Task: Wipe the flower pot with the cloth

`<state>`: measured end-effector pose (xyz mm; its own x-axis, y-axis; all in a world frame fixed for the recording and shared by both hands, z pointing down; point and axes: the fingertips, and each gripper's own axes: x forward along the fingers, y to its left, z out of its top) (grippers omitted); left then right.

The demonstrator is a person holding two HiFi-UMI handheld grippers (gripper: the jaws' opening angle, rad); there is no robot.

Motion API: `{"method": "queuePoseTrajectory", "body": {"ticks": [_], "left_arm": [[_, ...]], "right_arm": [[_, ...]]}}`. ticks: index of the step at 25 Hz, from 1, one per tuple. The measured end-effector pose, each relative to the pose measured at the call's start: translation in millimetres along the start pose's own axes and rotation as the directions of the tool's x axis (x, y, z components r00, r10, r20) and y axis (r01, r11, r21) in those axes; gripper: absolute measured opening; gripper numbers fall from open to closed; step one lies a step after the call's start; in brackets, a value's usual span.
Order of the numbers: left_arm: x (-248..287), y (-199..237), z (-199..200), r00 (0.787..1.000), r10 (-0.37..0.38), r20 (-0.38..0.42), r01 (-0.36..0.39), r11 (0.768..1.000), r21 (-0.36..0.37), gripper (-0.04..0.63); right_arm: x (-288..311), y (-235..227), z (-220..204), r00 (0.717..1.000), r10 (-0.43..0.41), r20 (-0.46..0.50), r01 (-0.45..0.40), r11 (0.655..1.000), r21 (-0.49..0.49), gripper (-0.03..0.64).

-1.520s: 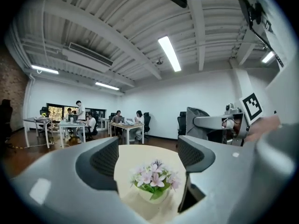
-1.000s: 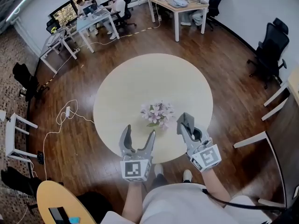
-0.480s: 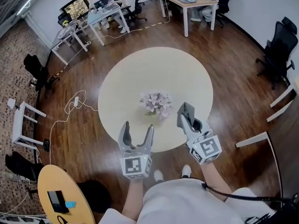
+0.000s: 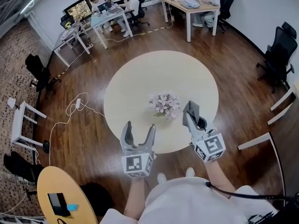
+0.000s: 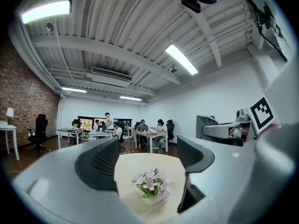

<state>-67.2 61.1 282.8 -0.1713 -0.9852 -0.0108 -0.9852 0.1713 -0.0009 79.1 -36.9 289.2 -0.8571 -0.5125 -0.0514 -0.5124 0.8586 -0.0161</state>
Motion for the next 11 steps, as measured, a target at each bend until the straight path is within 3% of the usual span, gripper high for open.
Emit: {"method": "queuePoseTrajectory", "body": {"ticks": [6, 11], "left_arm": [[-8, 30, 11, 1.000, 0.005, 0.026, -0.004, 1.000, -0.015, 0.382], [-13, 38, 1, 1.000, -0.014, 0.002, 0.014, 1.000, -0.028, 0.382]], "right_arm": [[11, 16, 5, 1.000, -0.008, -0.006, 0.008, 1.000, -0.023, -0.002], [21, 34, -2, 1.000, 0.003, -0.018, -0.004, 1.000, -0.029, -0.002]]}}
